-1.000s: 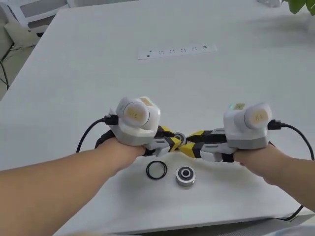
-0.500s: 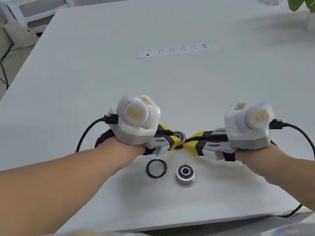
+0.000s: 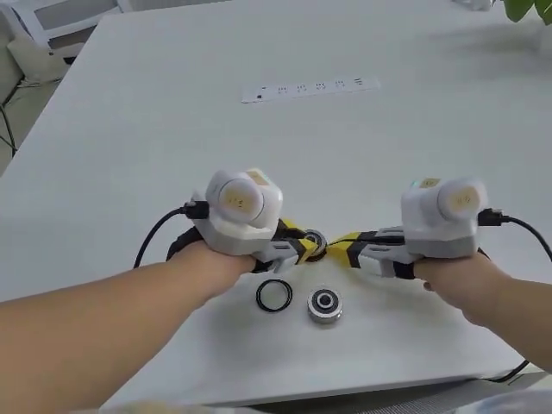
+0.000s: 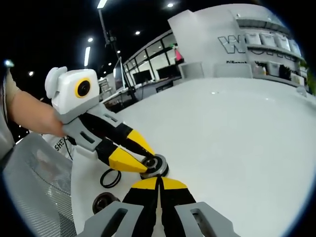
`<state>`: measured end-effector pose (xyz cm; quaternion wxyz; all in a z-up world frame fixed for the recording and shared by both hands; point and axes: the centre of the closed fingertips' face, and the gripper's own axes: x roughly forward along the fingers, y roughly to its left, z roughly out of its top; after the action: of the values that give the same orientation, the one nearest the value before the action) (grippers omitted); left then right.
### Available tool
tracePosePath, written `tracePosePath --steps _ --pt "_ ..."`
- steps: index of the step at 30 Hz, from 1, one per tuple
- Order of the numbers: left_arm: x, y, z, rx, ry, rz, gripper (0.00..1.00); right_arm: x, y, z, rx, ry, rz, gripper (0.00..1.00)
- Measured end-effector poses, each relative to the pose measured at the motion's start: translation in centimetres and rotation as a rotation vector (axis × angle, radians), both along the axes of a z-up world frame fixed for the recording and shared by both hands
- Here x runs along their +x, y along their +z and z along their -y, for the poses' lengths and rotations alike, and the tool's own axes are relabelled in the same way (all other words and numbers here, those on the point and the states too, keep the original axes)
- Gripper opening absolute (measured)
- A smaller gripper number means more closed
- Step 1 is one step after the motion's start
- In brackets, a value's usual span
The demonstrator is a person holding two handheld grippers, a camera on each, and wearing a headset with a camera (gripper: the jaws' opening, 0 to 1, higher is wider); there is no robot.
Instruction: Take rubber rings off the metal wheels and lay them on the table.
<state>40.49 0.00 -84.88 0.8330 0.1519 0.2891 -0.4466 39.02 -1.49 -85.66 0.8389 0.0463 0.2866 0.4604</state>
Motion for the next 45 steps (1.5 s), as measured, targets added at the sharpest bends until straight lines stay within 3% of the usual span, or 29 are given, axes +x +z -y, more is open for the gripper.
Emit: tracePosePath --steps 4,13,17,22,24,27,28,29,30,35,38,45 --pt "-0.1 0.0 0.0 0.01 -0.008 0.003 0.13 0.5 0.6 0.3 0.067 -0.053 -0.035 0.0" --pt "-0.3 -0.1 0.1 0.029 -0.002 0.007 0.12 0.5 1.0 0.0 0.09 -0.063 -0.053 0.0" --pt "-0.2 -0.1 0.1 0.038 -0.004 0.006 0.12 0.3 1.3 -0.2 0.13 -0.073 -0.091 0.0" --pt "-0.3 -0.1 0.3 0.046 -0.004 0.011 0.12 -0.2 1.7 -0.9 0.148 -0.043 -0.1 0.0" --pt "-0.3 -0.1 0.3 0.048 -0.007 0.01 0.12 -0.8 2.4 -1.8 0.195 -0.006 -0.111 0.0" --pt "-0.3 -0.1 0.2 0.044 -0.007 0.006 0.12 -0.6 3.0 -1.9 0.197 0.008 -0.093 0.0" --pt "-0.3 -0.1 0.2 0.043 -0.007 0.006 0.12 -0.8 3.1 -1.8 0.216 0.008 -0.111 0.0" --pt "-0.4 -0.1 0.3 0.045 -0.008 0.007 0.12 -1.2 4.2 -2.4 0.305 0.021 -0.142 0.0" --pt "-0.4 0.0 0.2 0.047 -0.009 0.009 0.12 -0.9 3.7 -2.2 0.268 0.009 -0.132 0.0" --pt "-0.3 0.0 0.2 0.047 -0.006 0.01 0.12 -0.6 3.4 -1.8 0.262 -0.01 -0.133 0.0" --pt "-0.3 0.1 0.2 0.046 -0.005 0.014 0.12 0.1 2.4 -0.8 0.201 -0.055 -0.124 0.0" --pt "-0.3 0.1 0.3 0.054 -0.031 0.024 0.14 0.3 2.0 -0.4 0.188 -0.066 -0.124 0.0"
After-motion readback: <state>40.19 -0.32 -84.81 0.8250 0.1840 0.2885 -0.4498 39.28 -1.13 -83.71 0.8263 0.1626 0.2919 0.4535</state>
